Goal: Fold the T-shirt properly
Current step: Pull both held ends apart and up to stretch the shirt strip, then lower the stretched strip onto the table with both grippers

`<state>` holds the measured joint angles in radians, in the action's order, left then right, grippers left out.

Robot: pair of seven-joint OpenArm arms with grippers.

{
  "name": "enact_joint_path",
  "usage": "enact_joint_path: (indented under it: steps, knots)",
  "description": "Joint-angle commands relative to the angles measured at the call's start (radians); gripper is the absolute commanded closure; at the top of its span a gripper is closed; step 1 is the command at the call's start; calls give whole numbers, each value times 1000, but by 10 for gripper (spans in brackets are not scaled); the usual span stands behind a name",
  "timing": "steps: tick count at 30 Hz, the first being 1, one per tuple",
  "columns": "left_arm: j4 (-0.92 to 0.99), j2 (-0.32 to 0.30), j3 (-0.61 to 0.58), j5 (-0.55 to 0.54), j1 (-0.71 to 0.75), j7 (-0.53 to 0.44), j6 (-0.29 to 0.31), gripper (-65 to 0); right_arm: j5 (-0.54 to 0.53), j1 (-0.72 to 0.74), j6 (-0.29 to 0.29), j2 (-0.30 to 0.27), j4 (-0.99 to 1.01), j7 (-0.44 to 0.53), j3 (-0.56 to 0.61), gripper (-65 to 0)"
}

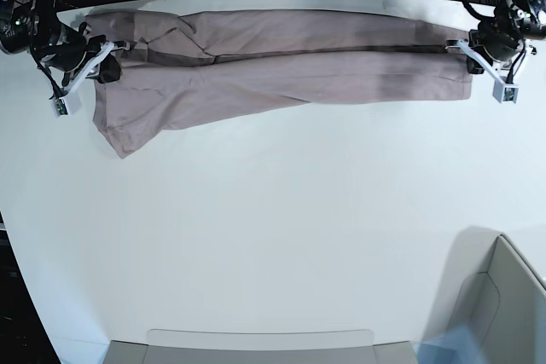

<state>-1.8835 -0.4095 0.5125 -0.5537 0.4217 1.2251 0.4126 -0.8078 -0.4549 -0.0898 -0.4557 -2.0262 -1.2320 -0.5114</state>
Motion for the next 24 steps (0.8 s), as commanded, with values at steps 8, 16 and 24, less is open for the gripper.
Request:
enact_joint_path:
  steps: [8,16,24]
  knots:
    - [-15,8,15,1,16,-23,-2,-97,-14,-3,9,-13,-11,-1,-5,-75]
    - [-20,1,7,-7,52,-71,-2,-185,-14,5,9,-13,-8,-1,3,-283]
    - [20,-25,4,-56,3,-69,-4,-187,-14,38,9,-12,69,-1,4,-283]
